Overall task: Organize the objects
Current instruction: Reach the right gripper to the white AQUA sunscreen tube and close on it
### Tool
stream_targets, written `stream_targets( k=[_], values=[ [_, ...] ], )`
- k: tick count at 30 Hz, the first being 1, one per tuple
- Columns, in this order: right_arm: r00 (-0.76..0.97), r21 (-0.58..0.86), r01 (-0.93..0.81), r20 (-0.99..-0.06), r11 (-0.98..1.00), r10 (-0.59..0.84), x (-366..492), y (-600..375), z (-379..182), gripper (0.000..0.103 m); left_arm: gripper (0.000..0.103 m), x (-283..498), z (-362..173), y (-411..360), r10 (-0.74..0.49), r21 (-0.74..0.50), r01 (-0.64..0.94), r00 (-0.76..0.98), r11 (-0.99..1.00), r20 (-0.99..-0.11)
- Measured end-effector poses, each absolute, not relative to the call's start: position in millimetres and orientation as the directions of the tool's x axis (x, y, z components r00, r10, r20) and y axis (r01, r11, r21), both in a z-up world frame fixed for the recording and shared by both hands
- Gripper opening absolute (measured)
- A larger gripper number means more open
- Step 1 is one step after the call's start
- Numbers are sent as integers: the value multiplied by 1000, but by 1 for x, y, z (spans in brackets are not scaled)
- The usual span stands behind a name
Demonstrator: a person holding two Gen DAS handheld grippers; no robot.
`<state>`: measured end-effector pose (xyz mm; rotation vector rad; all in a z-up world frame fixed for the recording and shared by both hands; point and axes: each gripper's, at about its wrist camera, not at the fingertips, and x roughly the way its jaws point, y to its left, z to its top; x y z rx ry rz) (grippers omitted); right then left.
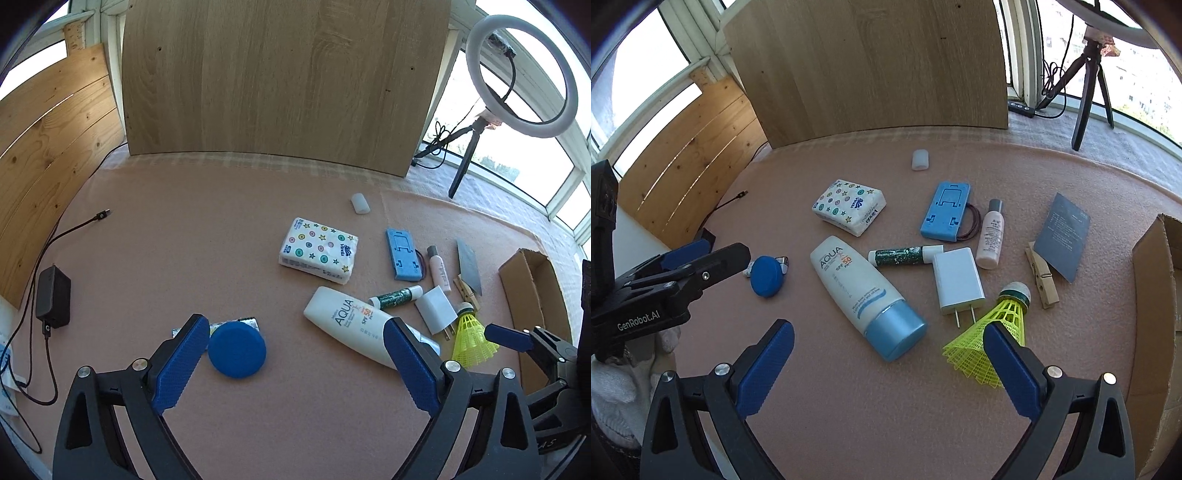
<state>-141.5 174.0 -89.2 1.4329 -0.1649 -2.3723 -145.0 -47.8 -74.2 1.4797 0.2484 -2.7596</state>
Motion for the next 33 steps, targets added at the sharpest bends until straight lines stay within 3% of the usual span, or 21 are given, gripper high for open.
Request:
stream_targets(
  k=[10, 13, 17, 22, 24, 33],
  values=[
    [-346, 273, 310, -860, -911, -376, -167, 146, -112, 91, 89, -203, -113, -43, 155, -207, 65, -460, -976, -874],
    [-321, 282, 324, -865, -903, -385, -174, 140, -119, 82, 84, -215, -124, -39, 169, -212, 55, -433, -976, -886],
    [-296, 293, 320, -872, -901, -389, -183, 136, -128, 72, 68, -224, -139, -37, 196, -239, 60, -397, -969, -897],
    [-273, 303, 322, -877, -897, -395, -188, 133, -137, 63, 59, -230, -148, -34, 221, -258, 47, -383, -965, -897],
    [-261, 308, 324, -880, -894, -398, -189, 132, -140, 54, 50, -230, -151, -33, 231, -263, 39, -371, -964, -899],
    [-229, 354, 321, -871, -879, -435, -185, 133, -144, 48, 46, -228, -152, -23, 235, -254, 3, -369, -967, -899]
  ],
)
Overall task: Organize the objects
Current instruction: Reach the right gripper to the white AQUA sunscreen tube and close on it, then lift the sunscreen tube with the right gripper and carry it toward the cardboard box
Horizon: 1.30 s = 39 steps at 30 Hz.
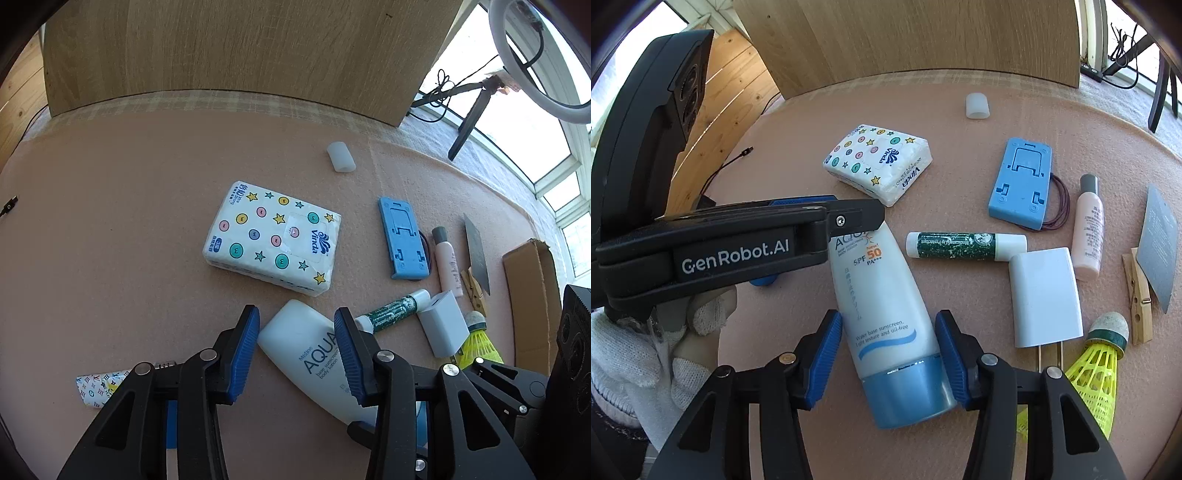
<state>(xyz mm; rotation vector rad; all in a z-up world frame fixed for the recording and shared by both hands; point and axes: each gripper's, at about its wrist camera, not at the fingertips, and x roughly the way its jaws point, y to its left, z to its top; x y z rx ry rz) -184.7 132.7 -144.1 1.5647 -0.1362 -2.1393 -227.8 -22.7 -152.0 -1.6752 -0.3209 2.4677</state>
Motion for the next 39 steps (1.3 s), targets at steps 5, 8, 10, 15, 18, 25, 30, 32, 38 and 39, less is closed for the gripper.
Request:
stream_targets(
  k=[5, 8, 10, 15, 18, 25, 30, 32, 38, 39],
  values=[
    [-222, 364, 320, -869, -874, -443, -170, 136, -143, 47, 45, -215, -152, -18, 248, -261, -13, -363, -965, -898],
    [-207, 384, 320, -864, -866, -459, -156, 138, -143, 45, 44, -203, -153, -12, 261, -267, -34, -358, -963, -896],
    [-199, 393, 322, -861, -862, -467, -145, 138, -144, 43, 44, -192, -153, -8, 269, -270, -48, -357, -962, -895],
    [-183, 439, 297, -845, -848, -502, -118, 143, -145, 40, 44, -168, -154, 5, 274, -266, -75, -356, -961, -893],
    [-185, 439, 296, -845, -848, -502, -103, 145, -145, 40, 44, -155, -154, 13, 271, -255, -93, -357, -963, -894],
    [-181, 465, 271, -835, -843, -519, -84, 157, -146, 40, 45, -137, -151, 25, 269, -235, -136, -357, -962, -894],
    [-188, 446, 283, -842, -849, -505, -74, 165, -139, 58, 61, -130, -134, 2, 241, -229, -80, -415, -970, -877],
    [-210, 420, 288, -849, -861, -484, -69, 173, -133, 65, 64, -125, -127, -12, 231, -229, -58, -433, -972, -871],
    [-246, 489, 155, -823, -859, -513, -76, 217, -131, 65, 68, -91, -126, -42, 263, -274, -36, -430, -961, -864],
    [-240, 516, 134, -811, -846, -533, -80, 223, -133, 65, 70, -85, -126, -42, 275, -285, -42, -426, -958, -862]
  ],
)
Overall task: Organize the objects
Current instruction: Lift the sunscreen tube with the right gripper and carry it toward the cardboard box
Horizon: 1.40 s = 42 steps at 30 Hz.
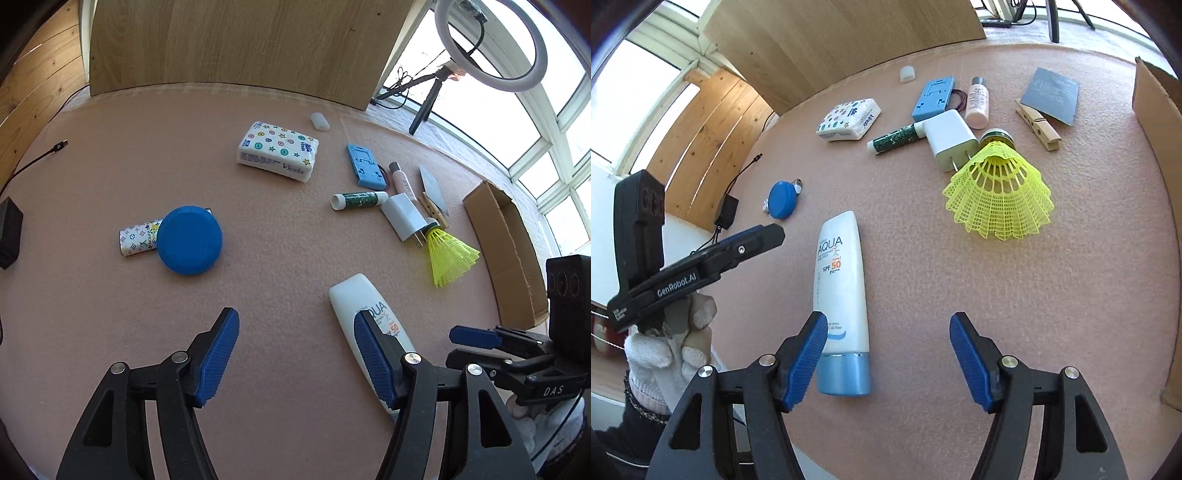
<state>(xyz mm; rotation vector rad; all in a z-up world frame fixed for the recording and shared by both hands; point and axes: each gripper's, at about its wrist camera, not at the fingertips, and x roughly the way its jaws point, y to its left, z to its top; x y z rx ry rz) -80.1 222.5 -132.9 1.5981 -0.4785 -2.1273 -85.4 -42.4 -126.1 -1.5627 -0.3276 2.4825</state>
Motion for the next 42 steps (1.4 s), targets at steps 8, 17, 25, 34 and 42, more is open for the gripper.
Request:
stream_targets(
  k=[8, 17, 25, 34, 42],
  values=[
    [-198, 572, 136, -784, -809, -588, -100, 208, -135, 65, 79, -59, -131, -10, 379, -351, -142, -368, -925, -849],
    [-132, 542, 214, -808, -813, -574, -107, 177, -142, 59, 79, -61, -147, 15, 408, -379, -151, -325, -913, -853],
    [-62, 554, 240, -811, -797, -582, -110, 161, -151, 45, 72, -67, -157, 21, 453, -429, -147, -290, -891, -843],
    [-49, 548, 243, -817, -800, -575, -106, 156, -153, 33, 60, -69, -159, 27, 446, -430, -123, -292, -895, -846],
    [-114, 557, 227, -799, -799, -590, -96, 178, -130, 28, 53, -70, -137, 55, 443, -402, -186, -322, -896, -837]
  ],
)
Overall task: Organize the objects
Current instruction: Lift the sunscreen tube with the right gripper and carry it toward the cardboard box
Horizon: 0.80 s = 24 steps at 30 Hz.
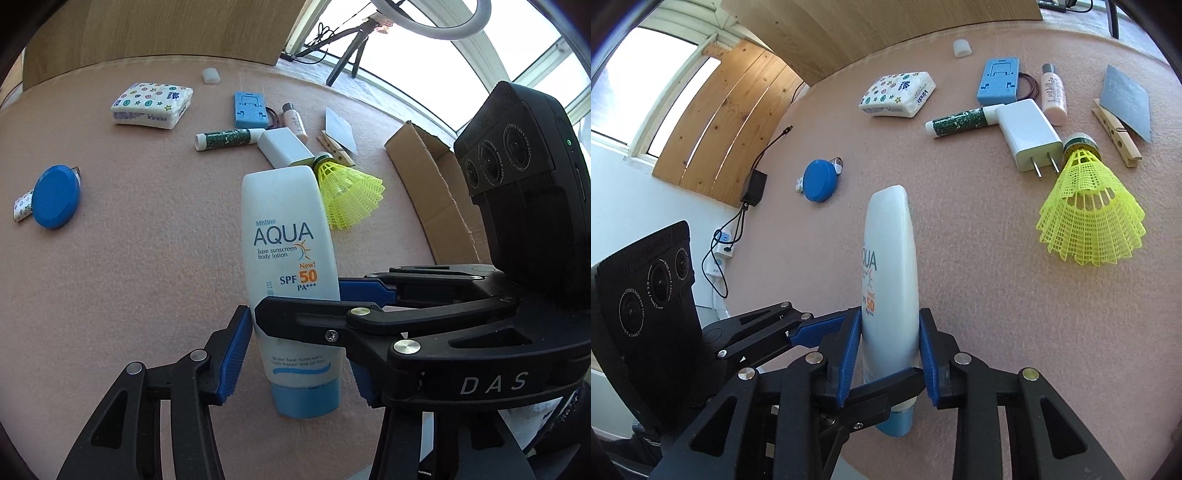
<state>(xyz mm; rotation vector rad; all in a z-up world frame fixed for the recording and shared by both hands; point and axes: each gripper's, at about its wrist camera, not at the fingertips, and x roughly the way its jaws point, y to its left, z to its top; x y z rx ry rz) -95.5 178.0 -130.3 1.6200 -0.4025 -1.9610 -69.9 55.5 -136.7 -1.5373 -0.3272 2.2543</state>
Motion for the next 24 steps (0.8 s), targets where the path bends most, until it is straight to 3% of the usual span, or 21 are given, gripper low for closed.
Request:
stream_targets(
  k=[24],
  values=[
    [-432, 471, 77, -779, -879, -455, -74, 367, -32, 27, 52, -121, -53, 265, 592, -384, -514, -336, -767, -732]
  ],
)
